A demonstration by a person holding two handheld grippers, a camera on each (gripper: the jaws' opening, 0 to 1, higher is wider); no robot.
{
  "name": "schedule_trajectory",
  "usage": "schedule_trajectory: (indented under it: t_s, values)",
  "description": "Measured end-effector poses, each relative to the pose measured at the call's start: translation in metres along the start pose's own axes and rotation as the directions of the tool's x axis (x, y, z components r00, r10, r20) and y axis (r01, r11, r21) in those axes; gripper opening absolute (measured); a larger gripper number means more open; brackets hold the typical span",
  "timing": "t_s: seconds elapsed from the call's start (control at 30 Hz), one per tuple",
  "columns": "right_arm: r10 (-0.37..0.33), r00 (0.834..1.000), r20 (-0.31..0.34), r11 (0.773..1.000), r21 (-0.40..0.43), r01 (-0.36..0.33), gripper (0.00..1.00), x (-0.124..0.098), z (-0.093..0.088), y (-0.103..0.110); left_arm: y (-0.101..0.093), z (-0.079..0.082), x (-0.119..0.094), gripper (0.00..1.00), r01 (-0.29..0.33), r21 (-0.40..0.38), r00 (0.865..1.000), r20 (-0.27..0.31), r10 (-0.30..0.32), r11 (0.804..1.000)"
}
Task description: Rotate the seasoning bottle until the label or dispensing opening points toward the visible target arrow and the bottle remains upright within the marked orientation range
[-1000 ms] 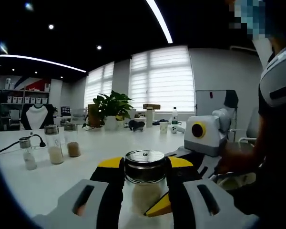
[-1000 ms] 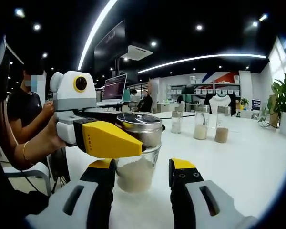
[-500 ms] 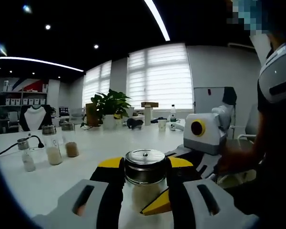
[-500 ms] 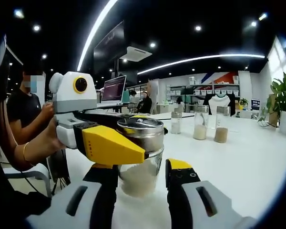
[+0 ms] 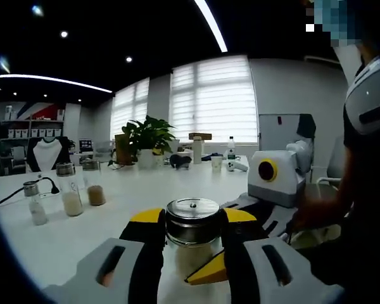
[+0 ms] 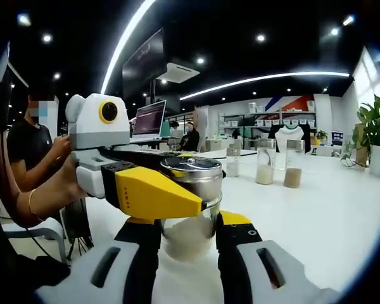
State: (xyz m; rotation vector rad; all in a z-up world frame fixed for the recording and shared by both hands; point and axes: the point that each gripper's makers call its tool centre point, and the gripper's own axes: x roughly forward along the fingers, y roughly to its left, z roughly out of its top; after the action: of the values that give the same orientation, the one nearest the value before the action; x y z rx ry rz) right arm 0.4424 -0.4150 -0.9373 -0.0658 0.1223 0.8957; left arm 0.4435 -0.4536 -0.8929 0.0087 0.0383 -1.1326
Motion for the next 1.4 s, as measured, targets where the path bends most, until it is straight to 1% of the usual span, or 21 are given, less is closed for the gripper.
schedule_trajectory:
  t_s: [0.1, 0.13, 0.17, 0.3, 0.4, 0.5, 0.57, 0.67, 0.73, 0.8, 0.87, 0.9, 0.93, 1.03, 1.1, 1.17, 1.3, 1.4]
  values:
    - [-0.029, 1.000, -0.002, 0.999, -0.037, 0.029, 0.32, -0.001, -0.002, -0.003, -0.001, -0.001, 0.001, 0.36, -0.004, 0.008, 1.000, -0.004, 0.004, 1.000]
    - [-0.032, 0.999, -0.001, 0.999, -0.033, 0.032, 0.32, -0.001, -0.002, -0.002, -0.001, -0.001, 0.001, 0.36, -0.005, 0.011, 1.000, -0.005, 0.005, 1.000]
    - [-0.035, 0.999, 0.001, 0.999, -0.028, 0.035, 0.32, -0.002, -0.002, -0.003, -0.001, -0.001, 0.001, 0.36, -0.006, 0.012, 1.000, -0.006, 0.006, 1.000]
    - [-0.056, 0.998, 0.025, 0.998, 0.038, 0.055, 0.32, -0.003, 0.000, -0.006, 0.001, 0.000, 0.003, 0.36, -0.026, -0.008, 1.000, 0.004, 0.026, 1.000]
    - [-0.082, 0.996, 0.028, 0.995, 0.055, 0.080, 0.32, -0.003, 0.000, -0.009, 0.002, 0.000, 0.007, 0.36, -0.065, -0.024, 0.998, 0.013, 0.065, 0.998]
    - [-0.100, 0.995, 0.028, 0.994, 0.053, 0.098, 0.31, -0.002, 0.000, -0.013, 0.005, 0.001, 0.009, 0.36, -0.087, -0.027, 0.996, 0.021, 0.087, 0.996]
    - [-0.110, 0.994, 0.028, 0.993, 0.043, 0.109, 0.32, -0.001, -0.001, -0.015, 0.006, 0.000, 0.010, 0.36, -0.106, -0.022, 0.994, 0.016, 0.106, 0.994]
    - [-0.121, 0.992, 0.027, 0.991, 0.059, 0.120, 0.31, 0.000, -0.002, -0.017, 0.008, -0.002, 0.012, 0.36, -0.147, 0.002, 0.989, 0.004, 0.147, 0.989]
    - [-0.131, 0.991, 0.032, 0.990, 0.063, 0.128, 0.31, 0.001, -0.001, -0.018, 0.011, -0.001, 0.012, 0.36, -0.193, 0.040, 0.981, 0.007, 0.193, 0.980]
    - [-0.145, 0.989, 0.038, 0.988, 0.054, 0.143, 0.32, 0.002, 0.001, -0.020, 0.013, 0.000, 0.013, 0.36, -0.250, 0.067, 0.968, 0.015, 0.249, 0.966]
    - [-0.152, 0.988, 0.039, 0.987, 0.050, 0.150, 0.32, 0.003, 0.002, -0.020, 0.015, 0.000, 0.014, 0.36, -0.282, 0.099, 0.959, 0.012, 0.282, 0.954]
    - [-0.154, 0.987, 0.039, 0.987, 0.050, 0.152, 0.32, 0.003, 0.002, -0.021, 0.015, 0.000, 0.014, 0.37, -0.288, 0.097, 0.957, 0.009, 0.288, 0.953]
    - [-0.160, 0.986, 0.042, 0.986, 0.051, 0.158, 0.32, 0.004, 0.002, -0.021, 0.018, 0.000, 0.015, 0.37, -0.315, 0.100, 0.949, 0.007, 0.316, 0.944]
    - [-0.168, 0.985, 0.045, 0.985, 0.049, 0.166, 0.31, 0.005, 0.003, -0.021, 0.019, 0.000, 0.015, 0.37, -0.348, 0.101, 0.937, 0.009, 0.349, 0.932]
    - [-0.181, 0.983, 0.040, 0.983, 0.029, 0.180, 0.31, 0.006, 0.002, -0.023, 0.022, -0.003, 0.015, 0.37, -0.369, 0.093, 0.929, -0.006, 0.371, 0.925]
    - [-0.183, 0.982, 0.038, 0.983, 0.030, 0.182, 0.31, 0.007, 0.001, -0.023, 0.023, -0.005, 0.013, 0.37, -0.383, 0.077, 0.923, -0.013, 0.385, 0.921]
    - [-0.190, 0.981, 0.046, 0.981, 0.044, 0.188, 0.31, 0.009, 0.001, -0.023, 0.024, -0.005, 0.011, 0.37, -0.401, 0.036, 0.916, -0.005, 0.401, 0.916]
    - [-0.201, 0.978, 0.058, 0.979, 0.045, 0.199, 0.31, 0.010, 0.004, -0.024, 0.025, -0.004, 0.009, 0.37, -0.426, -0.022, 0.904, 0.011, 0.427, 0.904]
